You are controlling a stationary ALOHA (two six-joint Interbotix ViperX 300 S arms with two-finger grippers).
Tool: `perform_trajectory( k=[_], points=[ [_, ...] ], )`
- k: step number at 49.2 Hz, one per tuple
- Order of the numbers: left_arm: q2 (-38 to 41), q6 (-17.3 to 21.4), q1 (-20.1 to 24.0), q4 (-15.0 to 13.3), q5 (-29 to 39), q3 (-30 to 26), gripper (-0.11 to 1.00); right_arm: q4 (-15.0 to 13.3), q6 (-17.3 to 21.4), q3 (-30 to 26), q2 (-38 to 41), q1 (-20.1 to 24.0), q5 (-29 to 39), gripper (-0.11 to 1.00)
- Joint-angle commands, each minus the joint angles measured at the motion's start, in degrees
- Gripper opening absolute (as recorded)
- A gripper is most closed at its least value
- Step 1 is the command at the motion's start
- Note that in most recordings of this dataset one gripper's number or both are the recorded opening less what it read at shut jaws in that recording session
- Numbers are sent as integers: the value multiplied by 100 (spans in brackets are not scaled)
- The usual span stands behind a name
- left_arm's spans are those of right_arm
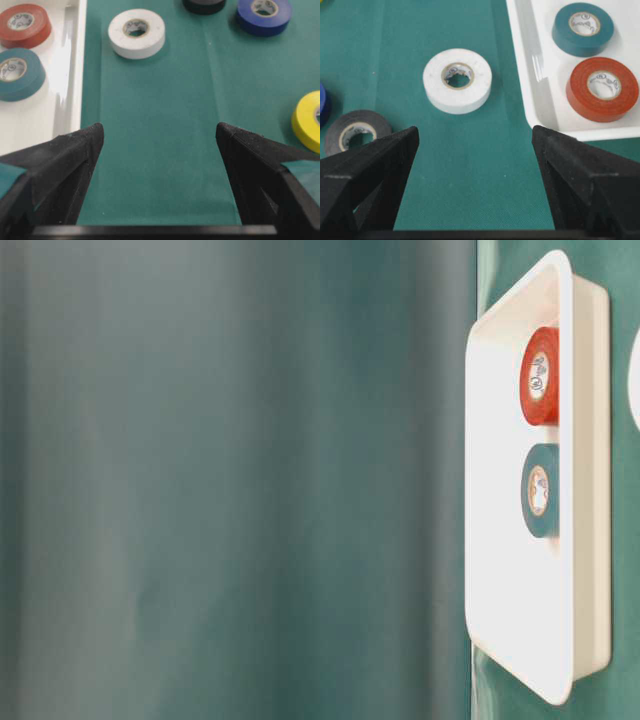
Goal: Pick up the tape from a random location and place it into the white case.
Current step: 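Move the open left gripper over the white tape roll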
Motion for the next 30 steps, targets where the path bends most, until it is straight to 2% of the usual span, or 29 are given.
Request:
perform_trajectory(
  k=[1,16,30],
  points=[
    [35,-9,-18,-9,-105,-79,97,-9,9,-114,18,-9,-44,86],
    [422,-9,-105,-9,-870,-237,97,0,0,-114,18,-9,-35,86],
    [1819,0,-97,-9,-1345,-1002,97,-18,0,-114,26,-9,-35,86]
  ],
)
